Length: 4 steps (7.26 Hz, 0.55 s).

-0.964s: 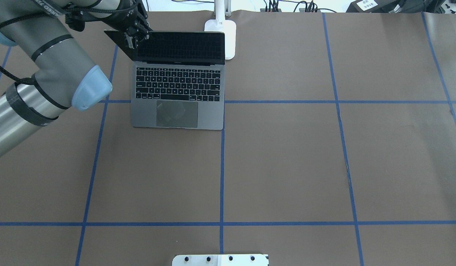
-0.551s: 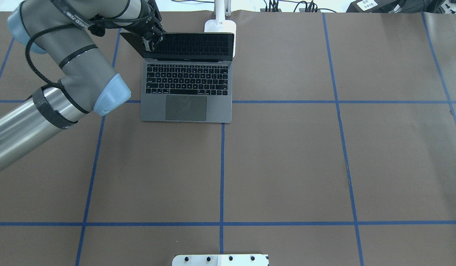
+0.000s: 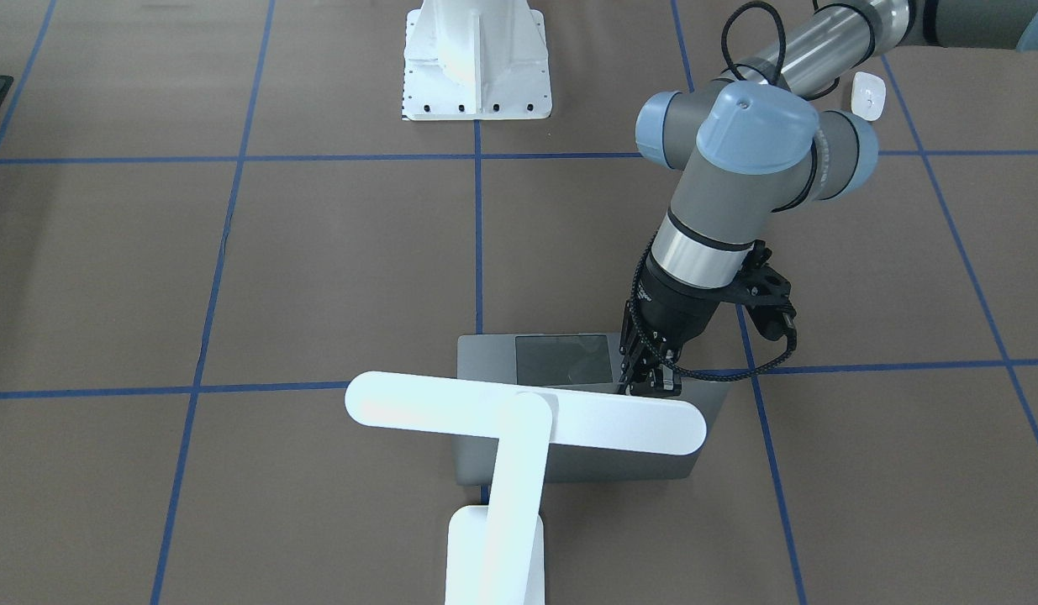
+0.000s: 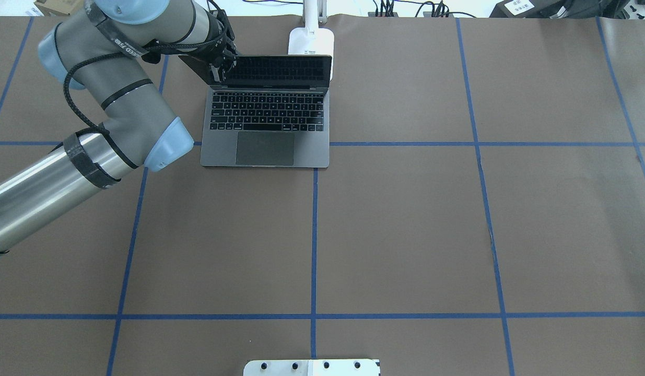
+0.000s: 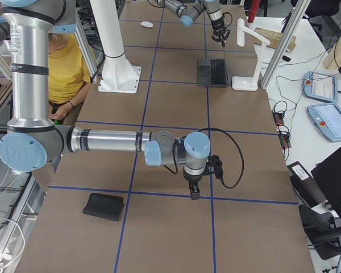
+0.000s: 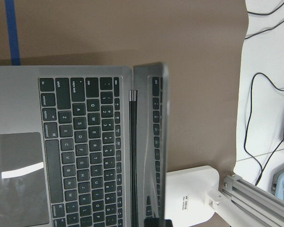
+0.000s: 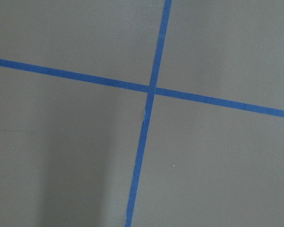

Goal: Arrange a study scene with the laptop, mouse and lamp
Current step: 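Open the left gripper to release the laptop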

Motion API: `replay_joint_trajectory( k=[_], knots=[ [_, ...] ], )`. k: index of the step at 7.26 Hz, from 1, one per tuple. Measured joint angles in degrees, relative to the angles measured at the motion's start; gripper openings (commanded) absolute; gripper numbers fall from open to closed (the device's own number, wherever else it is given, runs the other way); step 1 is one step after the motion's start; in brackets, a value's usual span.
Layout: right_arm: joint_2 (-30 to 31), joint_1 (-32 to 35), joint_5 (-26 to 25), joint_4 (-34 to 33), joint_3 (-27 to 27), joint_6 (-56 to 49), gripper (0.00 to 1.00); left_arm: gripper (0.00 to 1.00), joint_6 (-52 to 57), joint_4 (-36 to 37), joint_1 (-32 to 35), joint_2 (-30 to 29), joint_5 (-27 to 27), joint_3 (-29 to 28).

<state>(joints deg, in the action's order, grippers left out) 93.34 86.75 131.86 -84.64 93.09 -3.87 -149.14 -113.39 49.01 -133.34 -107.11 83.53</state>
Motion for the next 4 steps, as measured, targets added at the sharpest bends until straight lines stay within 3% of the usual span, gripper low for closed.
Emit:
replay_joint_trajectory(
  k=[1,2,4],
  knots=[
    [0.0,0.0,0.0,0.0,0.0,0.0,1.00,0.25,0.0,-0.1,-0.1,0.1,0.1,-0.1],
    [0.0,0.0,0.0,0.0,0.0,0.0,1.00,0.99,0.1,-0.2,-0.2,0.2,0.1,-0.1],
    [0.0,0.0,0.0,0.0,0.0,0.0,1.00,1.00,0.4,-0.1,-0.2,0.4,0.2,-0.2]
  ],
)
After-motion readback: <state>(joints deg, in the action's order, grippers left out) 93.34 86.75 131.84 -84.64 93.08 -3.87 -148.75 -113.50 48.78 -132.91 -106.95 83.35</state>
